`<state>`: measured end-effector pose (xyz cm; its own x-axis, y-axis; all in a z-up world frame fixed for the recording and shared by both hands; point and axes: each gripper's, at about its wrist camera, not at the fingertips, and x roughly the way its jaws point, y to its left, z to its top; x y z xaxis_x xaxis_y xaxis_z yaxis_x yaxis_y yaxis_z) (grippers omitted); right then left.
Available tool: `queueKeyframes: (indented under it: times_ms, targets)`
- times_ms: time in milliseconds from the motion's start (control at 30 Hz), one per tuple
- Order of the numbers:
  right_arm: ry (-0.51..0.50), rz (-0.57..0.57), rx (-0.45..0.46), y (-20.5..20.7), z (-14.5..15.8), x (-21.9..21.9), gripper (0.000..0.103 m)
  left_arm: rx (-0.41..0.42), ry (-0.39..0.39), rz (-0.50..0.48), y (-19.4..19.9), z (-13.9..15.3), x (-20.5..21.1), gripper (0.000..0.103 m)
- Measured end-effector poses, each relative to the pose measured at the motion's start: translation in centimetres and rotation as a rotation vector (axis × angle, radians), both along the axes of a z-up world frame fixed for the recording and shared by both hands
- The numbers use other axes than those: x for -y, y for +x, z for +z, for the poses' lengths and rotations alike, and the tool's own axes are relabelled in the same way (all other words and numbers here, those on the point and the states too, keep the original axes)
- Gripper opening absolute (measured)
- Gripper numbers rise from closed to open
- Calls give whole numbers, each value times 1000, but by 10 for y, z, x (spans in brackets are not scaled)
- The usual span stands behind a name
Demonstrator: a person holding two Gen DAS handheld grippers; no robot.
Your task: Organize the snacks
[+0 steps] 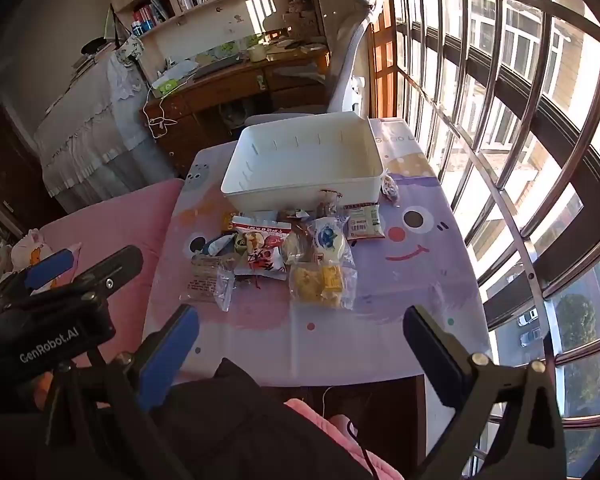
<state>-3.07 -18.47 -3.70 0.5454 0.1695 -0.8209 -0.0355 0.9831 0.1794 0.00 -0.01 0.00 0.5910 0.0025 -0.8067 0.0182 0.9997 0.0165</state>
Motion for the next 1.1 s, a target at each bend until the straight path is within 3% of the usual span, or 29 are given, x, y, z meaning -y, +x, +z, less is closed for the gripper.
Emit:
queueKeyframes:
  times_ms: [1100]
  targets:
    - [-9, 1, -6, 2, -3, -3, 102, -5, 4, 5, 0, -6, -1, 102]
